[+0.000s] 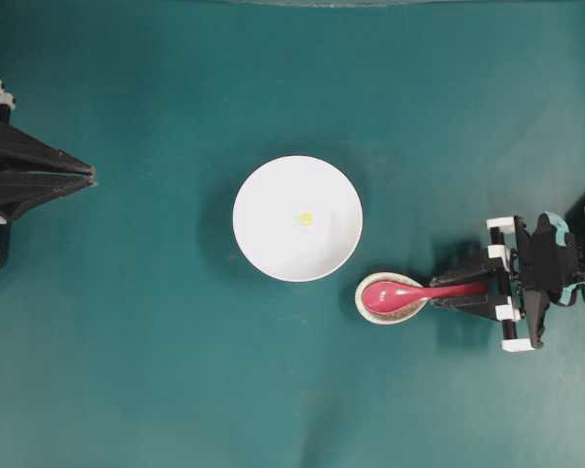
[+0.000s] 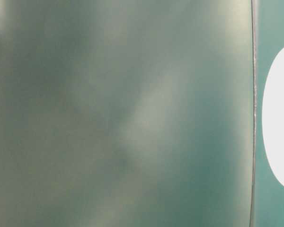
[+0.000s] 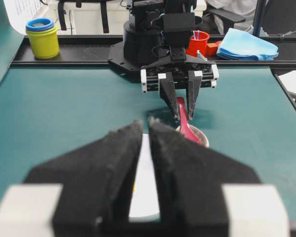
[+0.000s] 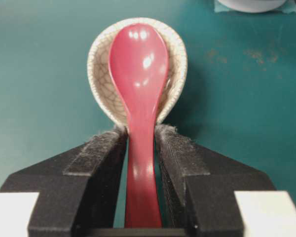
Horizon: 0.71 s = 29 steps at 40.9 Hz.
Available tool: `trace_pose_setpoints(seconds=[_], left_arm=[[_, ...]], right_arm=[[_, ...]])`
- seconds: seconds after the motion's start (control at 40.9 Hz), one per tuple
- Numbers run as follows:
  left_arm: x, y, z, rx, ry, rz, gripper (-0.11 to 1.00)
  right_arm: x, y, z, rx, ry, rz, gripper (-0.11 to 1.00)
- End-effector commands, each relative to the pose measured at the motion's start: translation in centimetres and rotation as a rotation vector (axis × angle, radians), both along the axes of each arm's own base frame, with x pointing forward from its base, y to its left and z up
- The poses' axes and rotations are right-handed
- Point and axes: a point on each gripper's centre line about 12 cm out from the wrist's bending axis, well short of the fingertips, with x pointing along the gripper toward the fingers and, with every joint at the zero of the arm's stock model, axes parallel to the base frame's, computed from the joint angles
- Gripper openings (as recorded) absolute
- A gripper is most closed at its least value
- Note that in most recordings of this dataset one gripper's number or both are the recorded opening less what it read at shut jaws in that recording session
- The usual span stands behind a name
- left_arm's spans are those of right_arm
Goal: Scoop the yellow hexagonal prism block from the bowl with a spoon using the right arm.
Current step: 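Close the right gripper on the red spoon handle, then lift the red spoon and carry it over the white bowl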
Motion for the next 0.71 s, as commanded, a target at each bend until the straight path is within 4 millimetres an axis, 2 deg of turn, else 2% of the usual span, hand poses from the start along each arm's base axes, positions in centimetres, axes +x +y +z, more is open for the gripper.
trace_pose_setpoints(seconds=[0.0, 0.245, 0.685], left_arm=[[0.2, 0.0, 0.6, 0.003, -0.014, 0.001, 0.14], [0.2, 0.0, 0.6, 0.003, -0.015, 0.001, 0.14], [0.3, 0.0, 0.5, 0.0, -0.011, 0.001, 0.14]], right_arm=[[0.2, 0.2, 0.4, 0.007, -0.023, 0.003, 0.36], [0.3, 0.2, 0.5, 0.01, -0.028, 0.001, 0.26], [0.6, 0.5, 3.2, 0.067, -0.094, 0.006, 0.25]])
